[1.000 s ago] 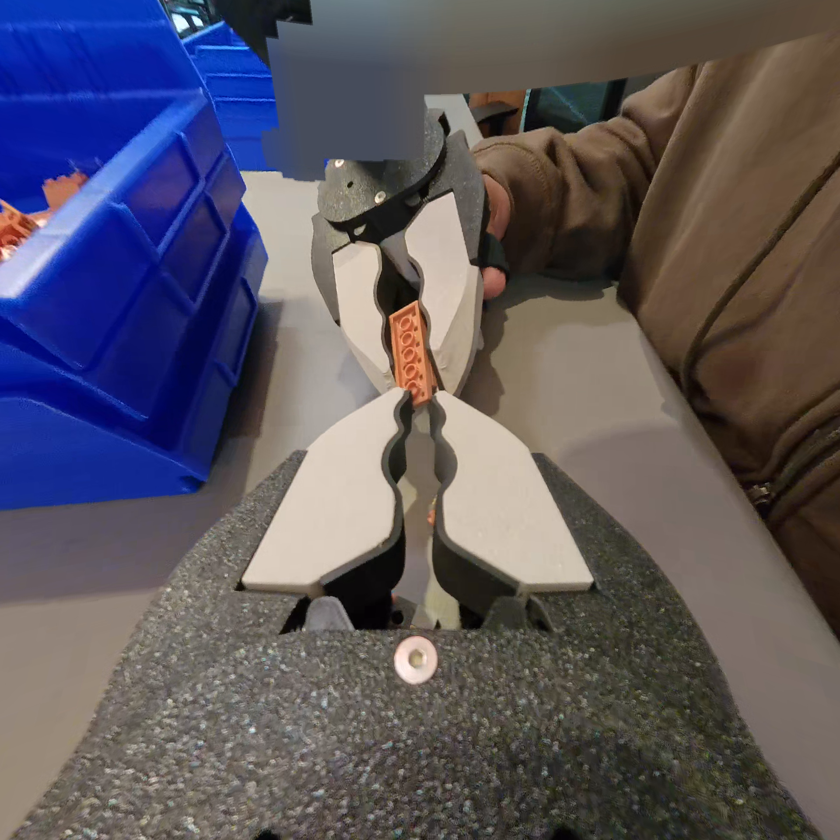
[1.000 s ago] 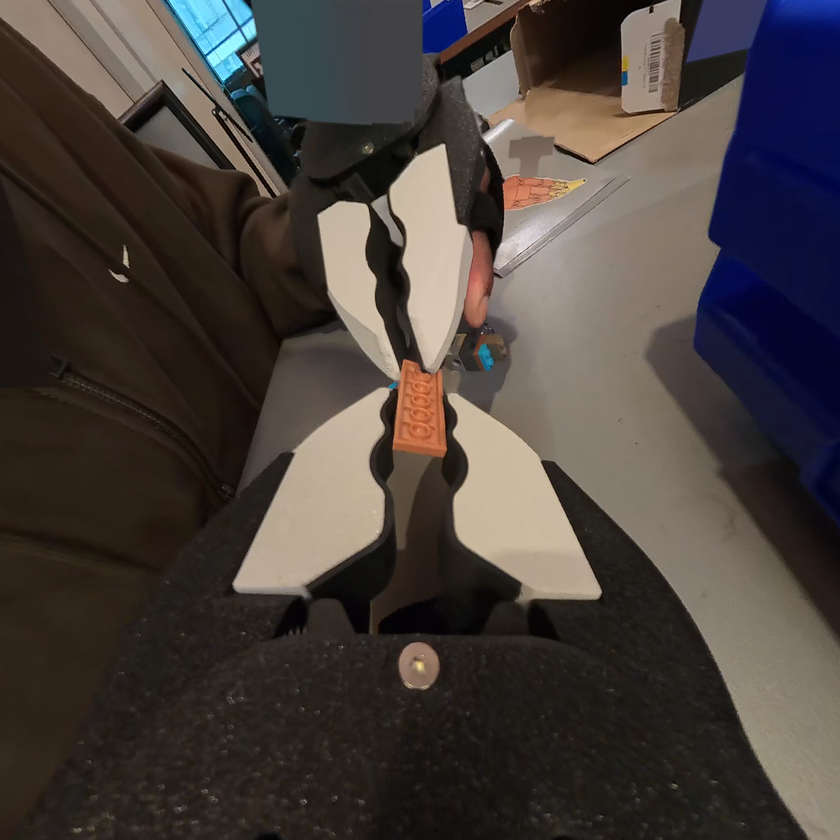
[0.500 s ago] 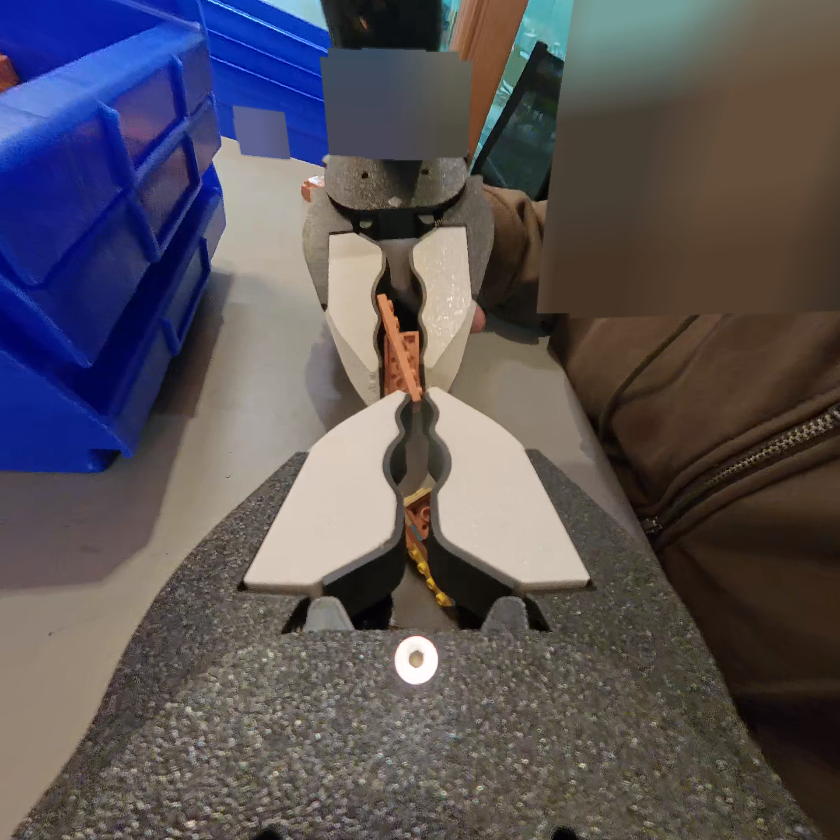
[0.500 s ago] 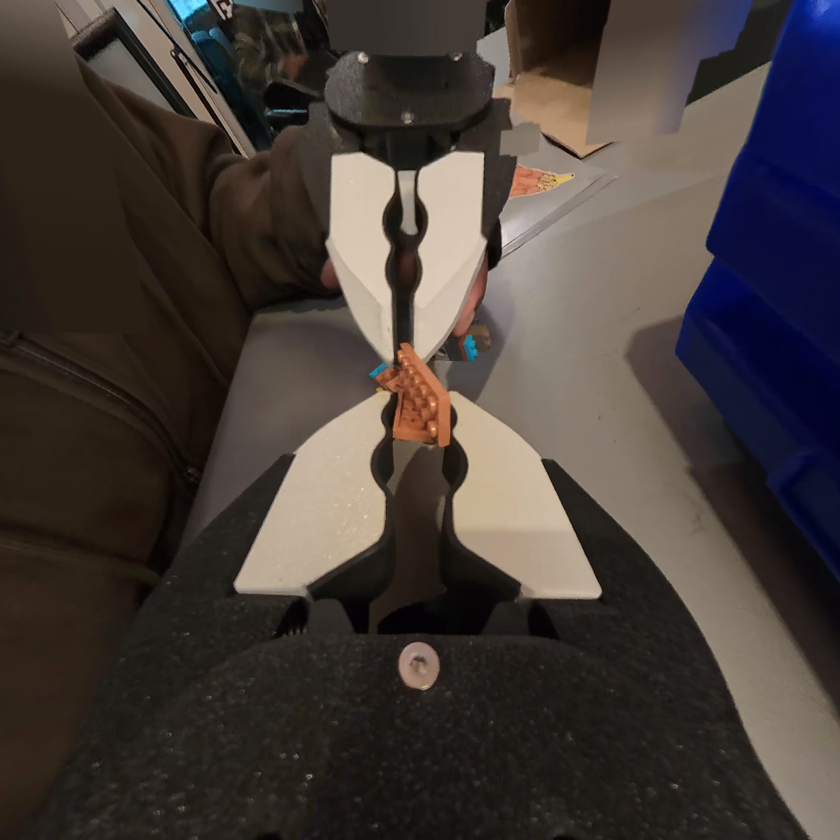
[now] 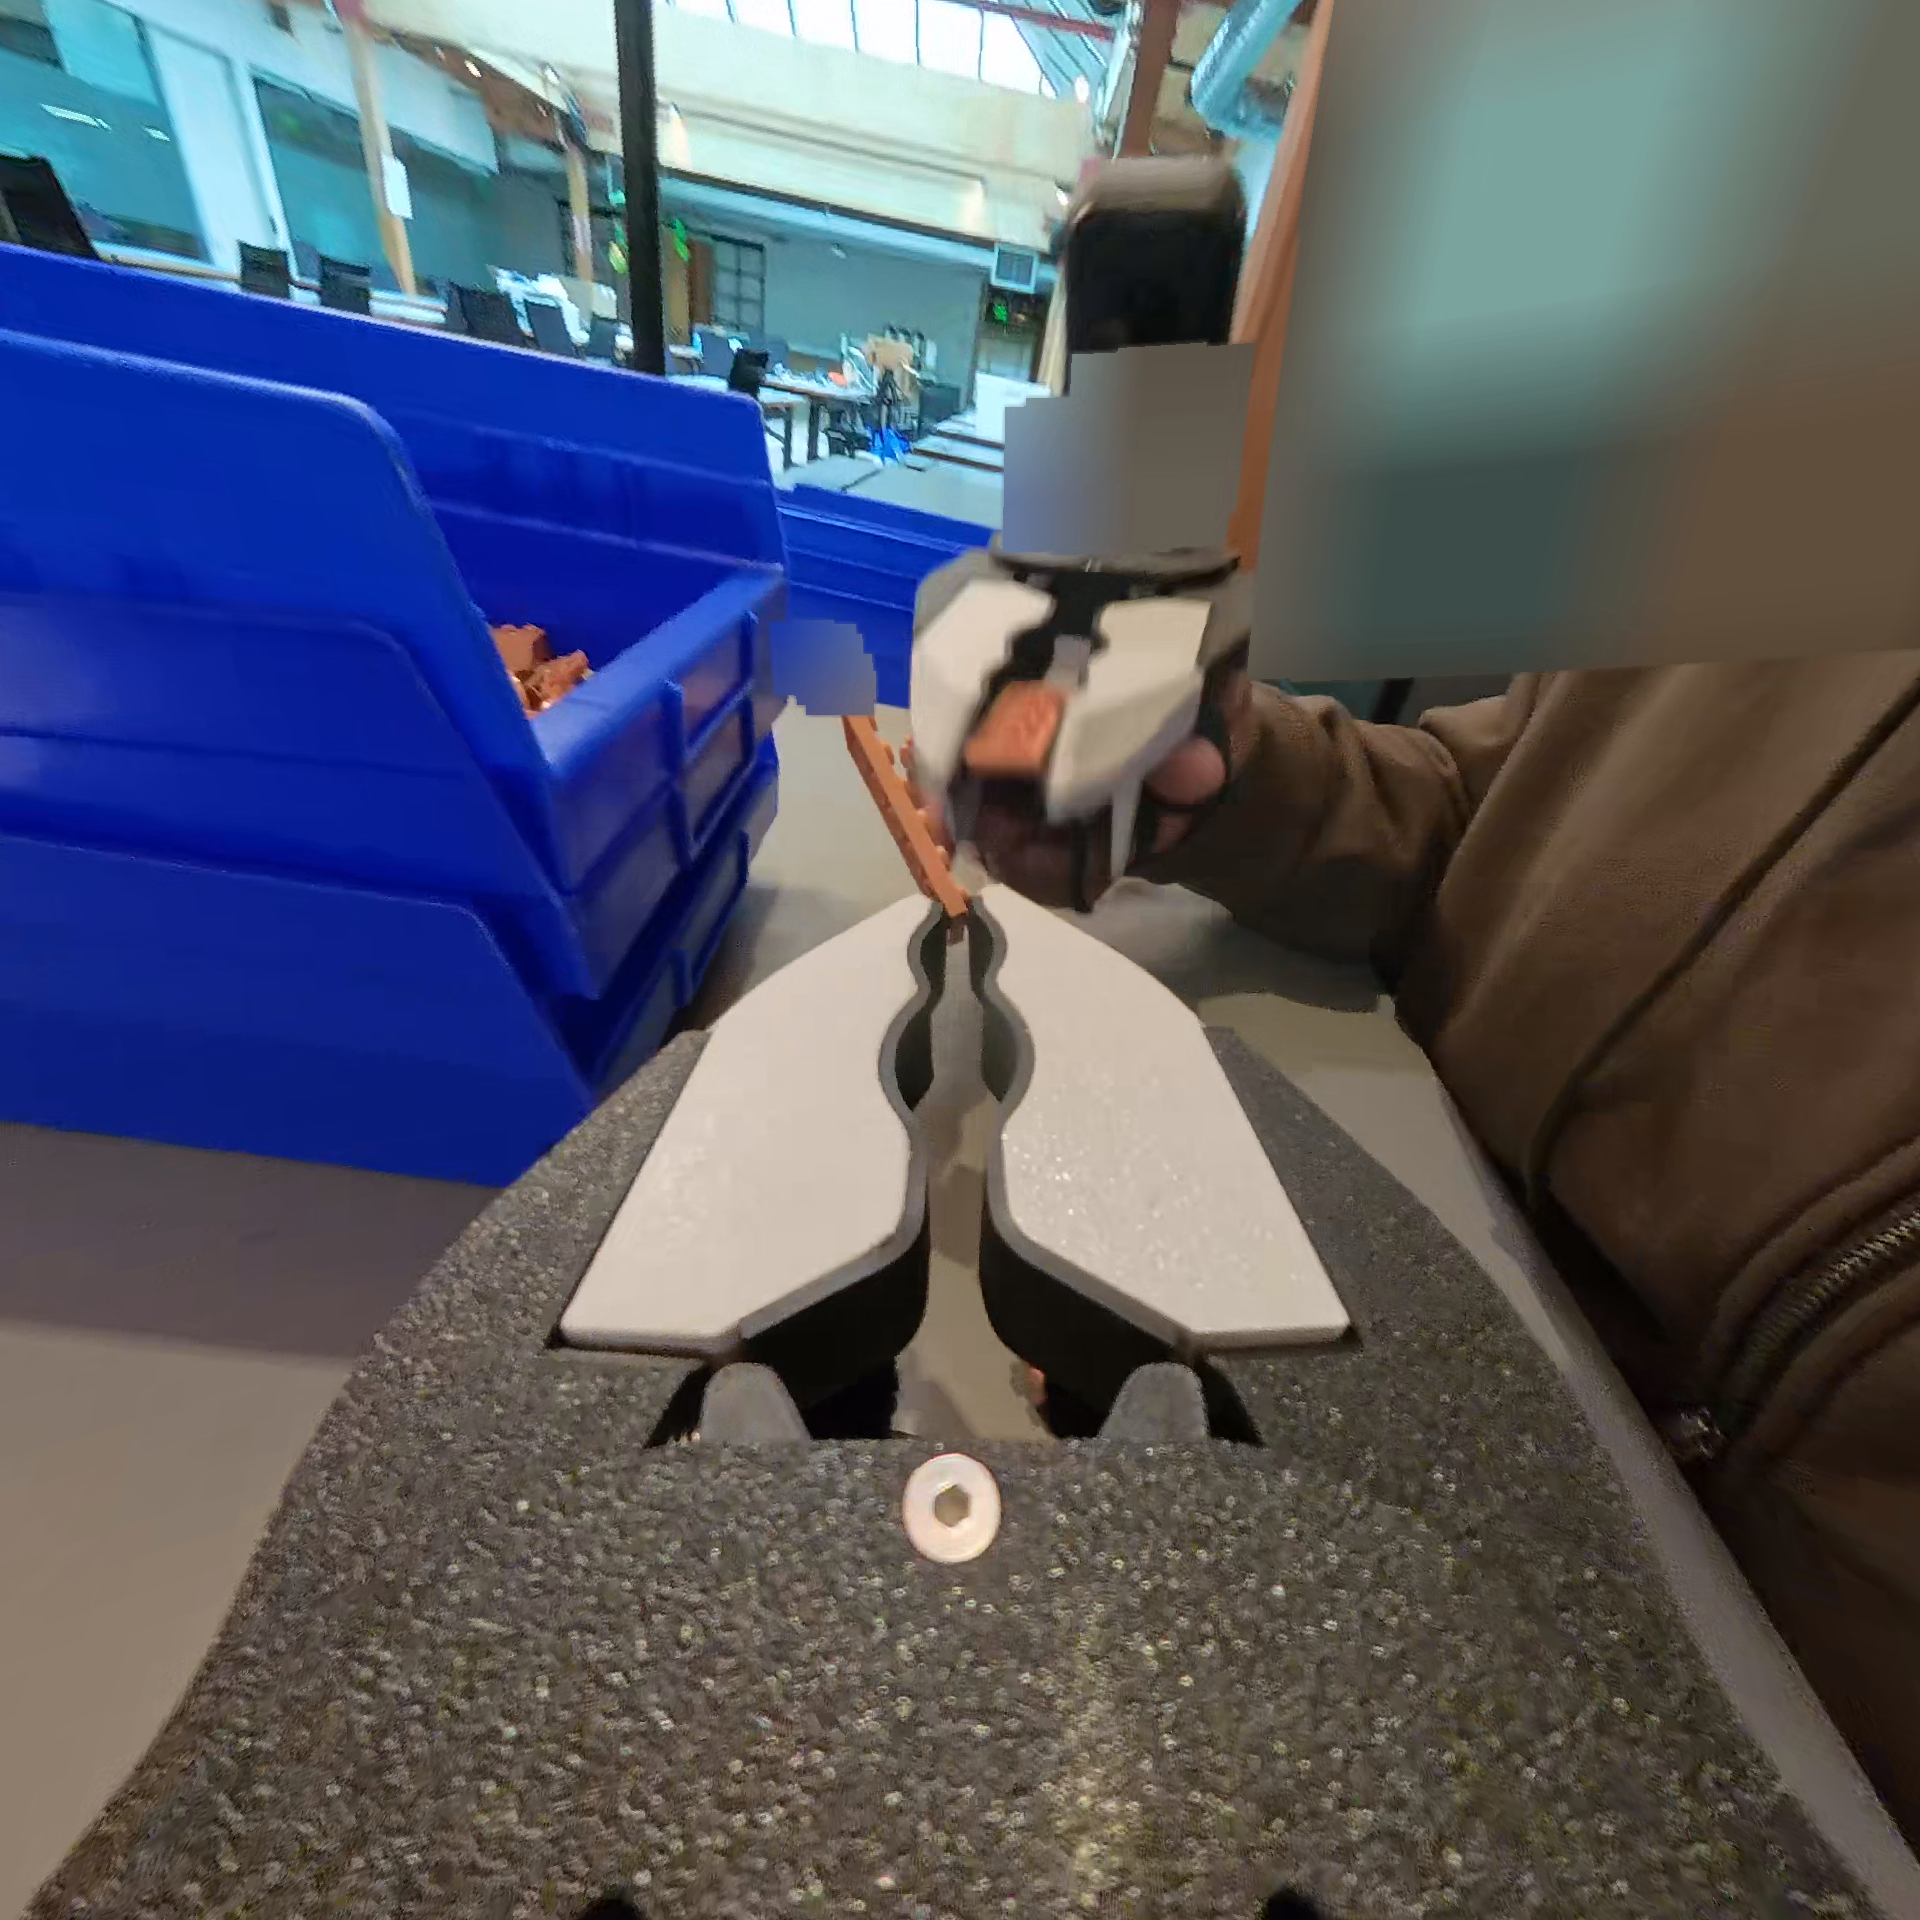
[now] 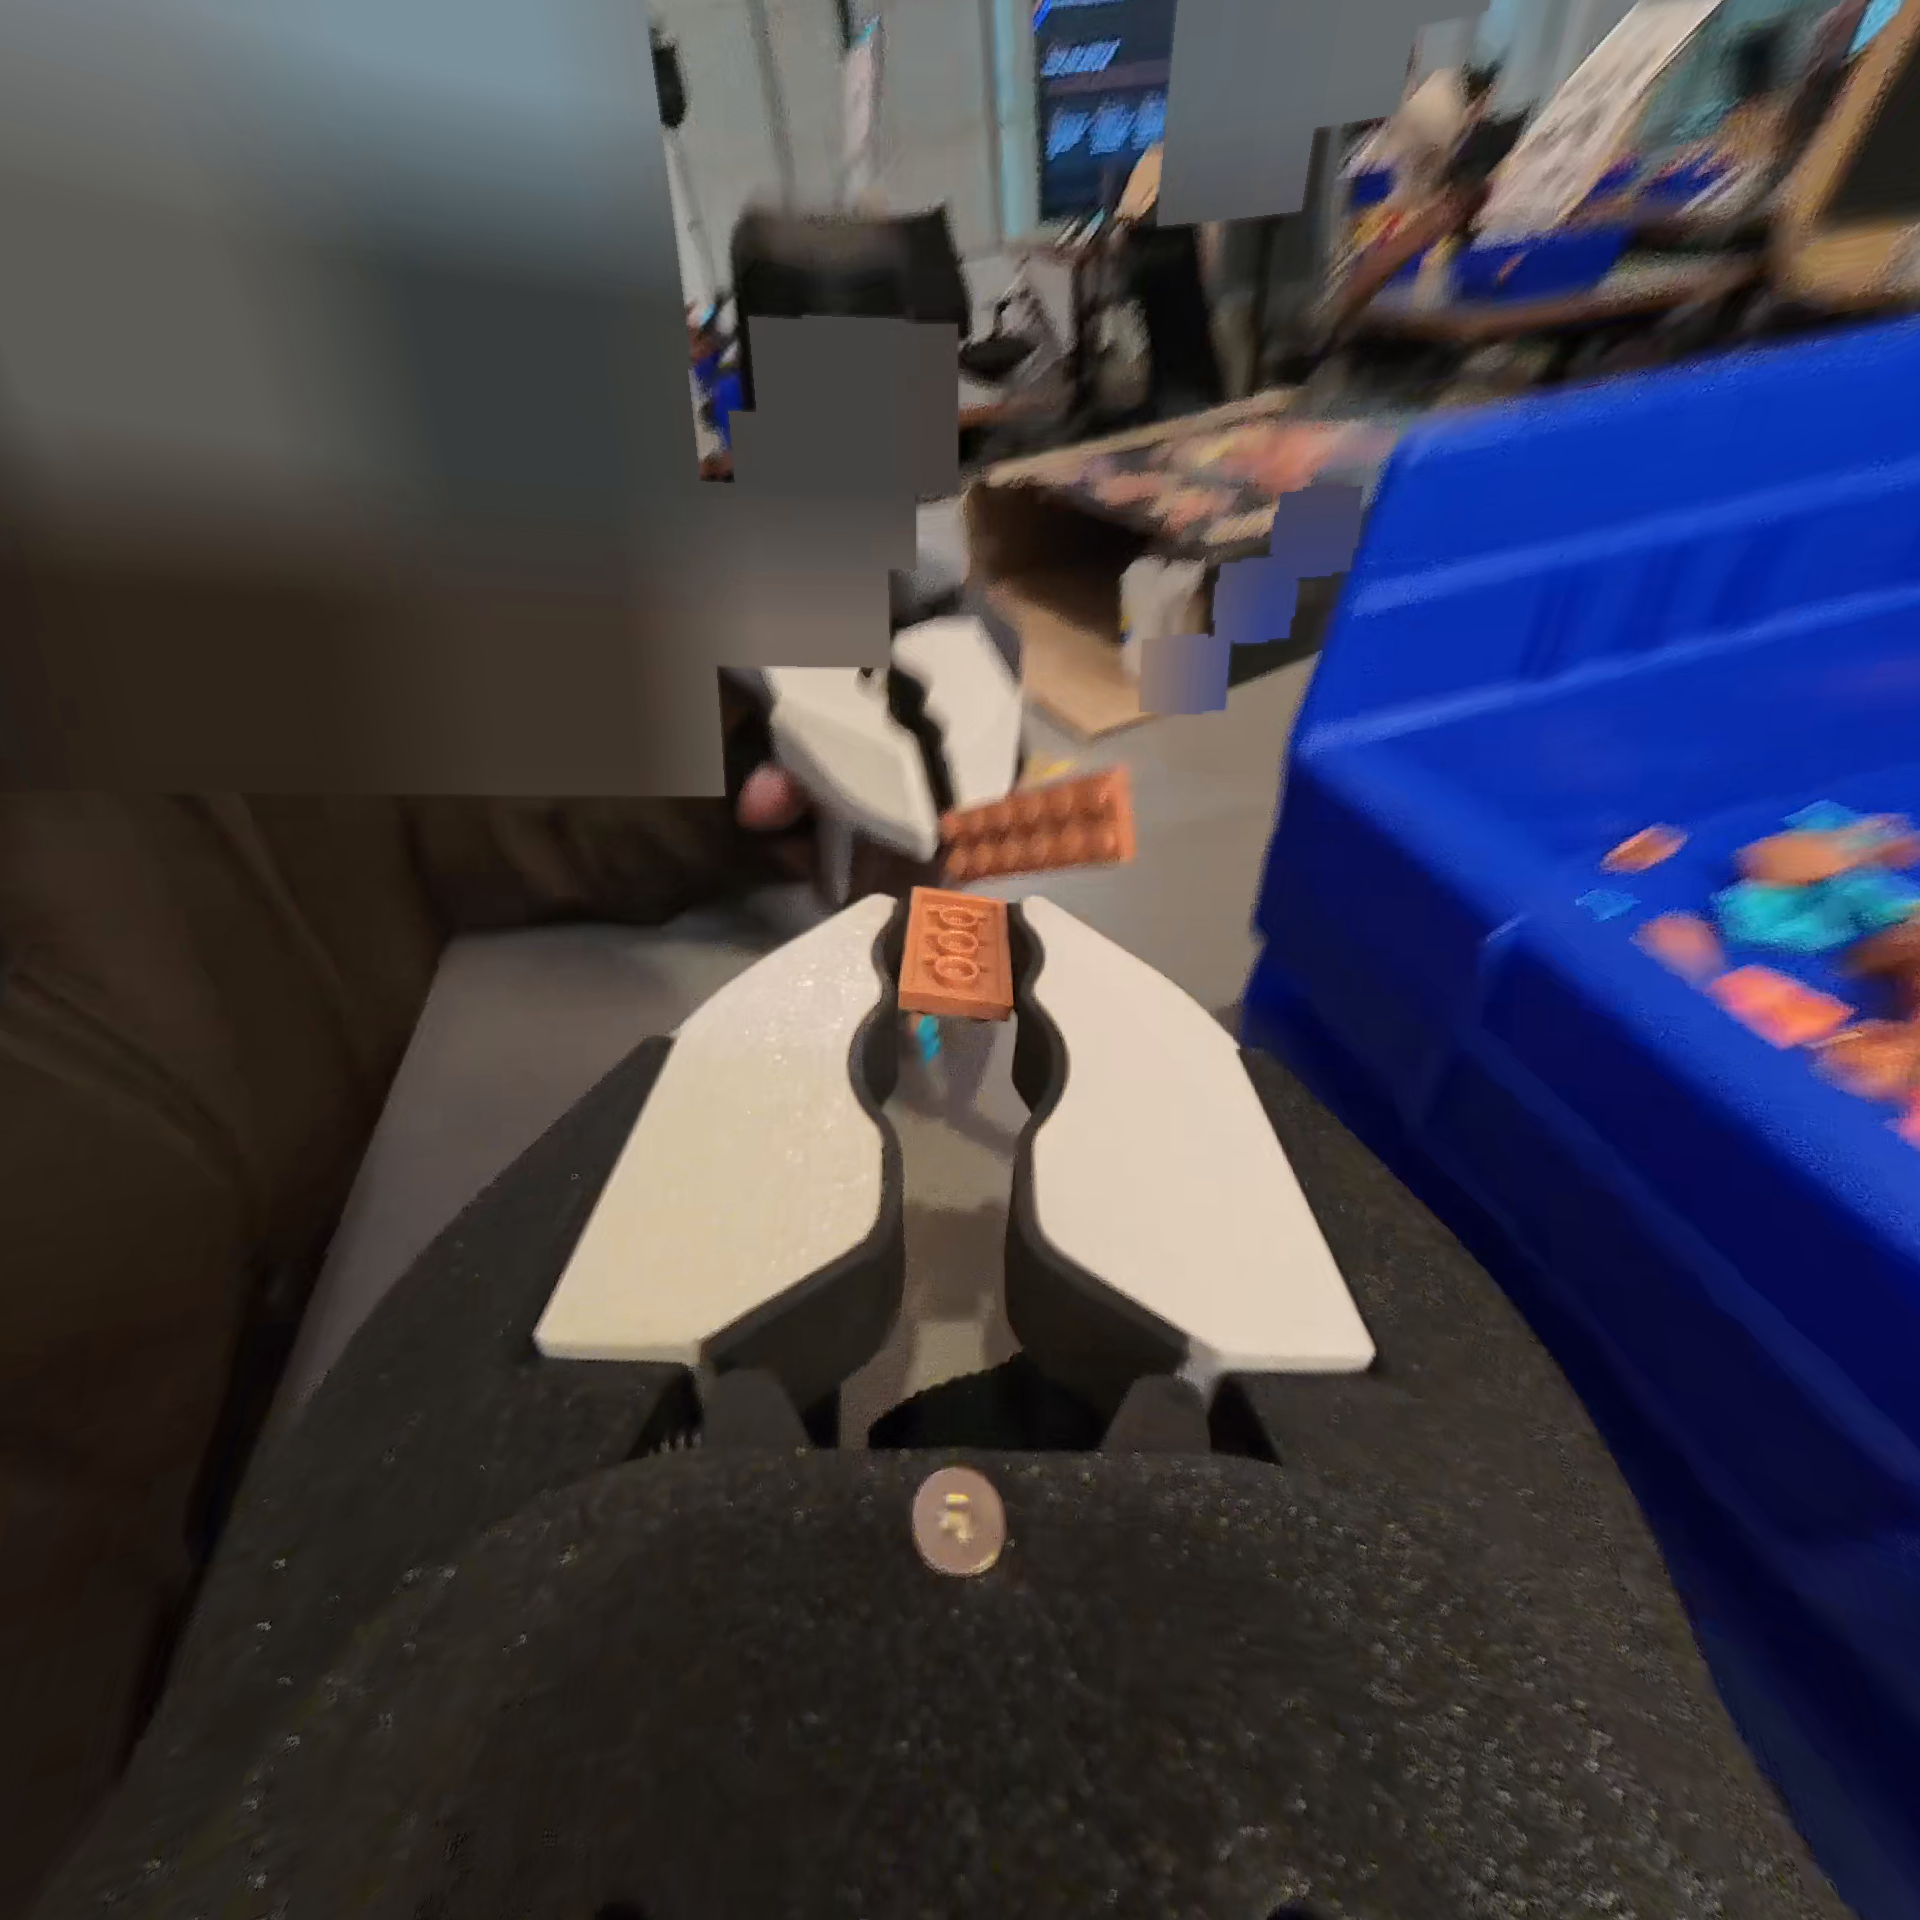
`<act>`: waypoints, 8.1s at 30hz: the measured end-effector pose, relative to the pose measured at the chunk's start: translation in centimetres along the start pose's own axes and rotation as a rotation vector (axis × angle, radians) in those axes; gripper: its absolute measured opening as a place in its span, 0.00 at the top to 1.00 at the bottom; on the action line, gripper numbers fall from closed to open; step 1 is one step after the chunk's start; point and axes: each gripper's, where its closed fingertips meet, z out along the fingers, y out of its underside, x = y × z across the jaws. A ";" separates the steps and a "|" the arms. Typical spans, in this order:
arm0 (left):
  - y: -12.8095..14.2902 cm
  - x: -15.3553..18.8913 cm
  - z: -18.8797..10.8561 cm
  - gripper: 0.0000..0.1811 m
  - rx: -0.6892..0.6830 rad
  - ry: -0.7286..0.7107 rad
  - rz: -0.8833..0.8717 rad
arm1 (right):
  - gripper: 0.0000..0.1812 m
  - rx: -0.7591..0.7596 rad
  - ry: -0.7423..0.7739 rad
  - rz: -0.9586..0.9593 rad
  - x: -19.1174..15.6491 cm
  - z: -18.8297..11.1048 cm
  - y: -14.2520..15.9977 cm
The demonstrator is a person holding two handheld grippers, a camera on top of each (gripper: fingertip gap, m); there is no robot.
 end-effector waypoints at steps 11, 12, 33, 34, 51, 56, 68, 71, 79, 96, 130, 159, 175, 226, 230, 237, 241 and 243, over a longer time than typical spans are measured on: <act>0.2 -0.4 -0.2 0.98 0.008 -0.059 0.022 | 0.70 0.015 0.677 0.009 11.3 -5.7 -8.1; 0.1 -0.4 -0.3 0.98 0.014 -0.056 0.022 | 0.70 0.014 0.670 0.020 11.1 -5.9 -7.8; -2.9 -0.1 -1.4 0.91 0.259 -0.013 -0.038 | 0.97 -0.021 -0.002 0.182 1.2 1.1 -5.5; -3.3 -1.0 -1.9 0.88 0.294 -0.054 -0.068 | 0.97 0.025 0.110 0.149 3.1 0.5 -6.6; -1.2 -2.0 -4.4 0.81 -0.084 -0.128 0.121 | 0.58 -0.189 0.232 -0.150 1.1 2.5 -0.4; 5.1 0.9 -4.2 0.79 -0.462 0.037 0.221 | 0.68 -0.342 -0.061 -0.201 -3.1 3.9 4.4; 5.3 -0.2 -3.8 0.79 -0.431 0.001 0.208 | 0.77 -0.530 -0.251 -0.297 -4.9 5.5 9.8; 5.0 -0.4 -3.6 0.78 -0.409 -0.012 0.215 | 0.88 -0.565 -0.234 -0.318 -4.4 5.6 10.5; 0.0 -2.9 -4.0 0.78 -0.065 -0.150 0.095 | 0.91 -0.083 -0.171 0.093 -1.8 3.9 2.9; -2.8 -0.8 -2.0 0.89 0.243 -0.116 0.025 | 0.87 0.387 -0.010 0.243 0.4 4.0 -2.7; -7.7 3.5 -1.4 0.89 0.753 0.203 -0.154 | 0.83 1.088 -0.028 0.406 2.3 -2.5 -10.1; -4.8 -0.7 -2.5 0.89 0.282 -0.145 0.150 | 0.87 0.412 0.025 -0.162 1.6 -0.4 -5.6; 1.0 0.1 -0.2 0.89 -0.099 -0.020 0.245 | 0.88 0.054 -0.075 -0.160 -0.1 2.6 0.7; 5.2 -0.4 0.0 0.81 -0.423 -0.066 0.044 | 0.91 0.397 -0.192 0.401 2.1 0.2 -1.5; 1.4 -1.3 0.9 0.81 -0.181 -0.163 -0.010 | 0.91 0.430 -0.181 0.458 2.2 0.7 -1.7; 0.1 -2.6 1.3 0.81 -0.101 -0.428 0.227 | 0.91 0.531 -0.102 0.672 3.1 1.7 -1.4; 0.1 -2.9 1.5 0.82 -0.112 -0.541 0.372 | 0.91 0.566 -0.092 0.737 2.8 2.1 -1.3; 0.2 -3.0 1.6 0.84 -0.127 -0.586 0.437 | 0.91 0.582 -0.083 0.759 2.8 2.2 -1.2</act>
